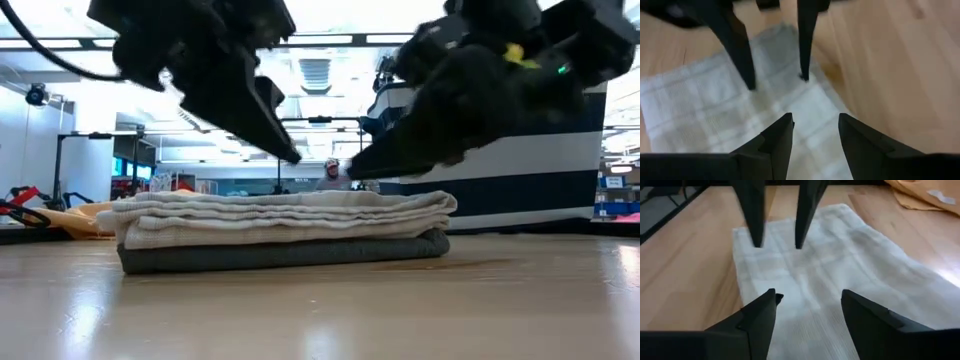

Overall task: Fold kitchen towel into neat rectangle
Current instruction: Stack the white patterned towel on top of the gray towel

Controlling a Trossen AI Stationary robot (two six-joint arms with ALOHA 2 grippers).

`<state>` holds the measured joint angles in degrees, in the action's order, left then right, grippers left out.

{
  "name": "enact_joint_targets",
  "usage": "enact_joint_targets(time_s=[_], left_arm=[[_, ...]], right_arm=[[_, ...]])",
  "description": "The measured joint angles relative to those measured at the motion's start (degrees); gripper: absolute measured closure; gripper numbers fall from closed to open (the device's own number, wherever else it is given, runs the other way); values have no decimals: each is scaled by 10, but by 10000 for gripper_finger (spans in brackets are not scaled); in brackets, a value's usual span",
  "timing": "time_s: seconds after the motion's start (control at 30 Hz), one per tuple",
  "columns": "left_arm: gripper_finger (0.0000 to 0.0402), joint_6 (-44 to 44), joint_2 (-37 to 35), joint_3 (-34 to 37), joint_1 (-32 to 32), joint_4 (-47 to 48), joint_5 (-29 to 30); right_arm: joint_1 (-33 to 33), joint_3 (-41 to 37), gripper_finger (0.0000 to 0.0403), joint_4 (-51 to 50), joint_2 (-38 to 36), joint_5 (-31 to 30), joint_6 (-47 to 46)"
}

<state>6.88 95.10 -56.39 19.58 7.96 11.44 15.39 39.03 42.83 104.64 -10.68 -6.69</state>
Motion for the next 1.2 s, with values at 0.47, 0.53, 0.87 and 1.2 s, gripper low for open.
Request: enact_joint_targets(time_s=[0.47,0.53,0.87,1.2], left_arm=[[249,113,-205,250,-5,-189,99],[249,138,-212,277,-5,-207,113],[249,163,-135,364,-1,-452,116],[249,93,-138,382,-10,-596,122]], right_arm=[[28,120,190,21,126,1,-47],[28,124,190,19,108,-4,-27],[23,154,190,5,60,-49,49],[21,168,191,-57,63,-64,7]])
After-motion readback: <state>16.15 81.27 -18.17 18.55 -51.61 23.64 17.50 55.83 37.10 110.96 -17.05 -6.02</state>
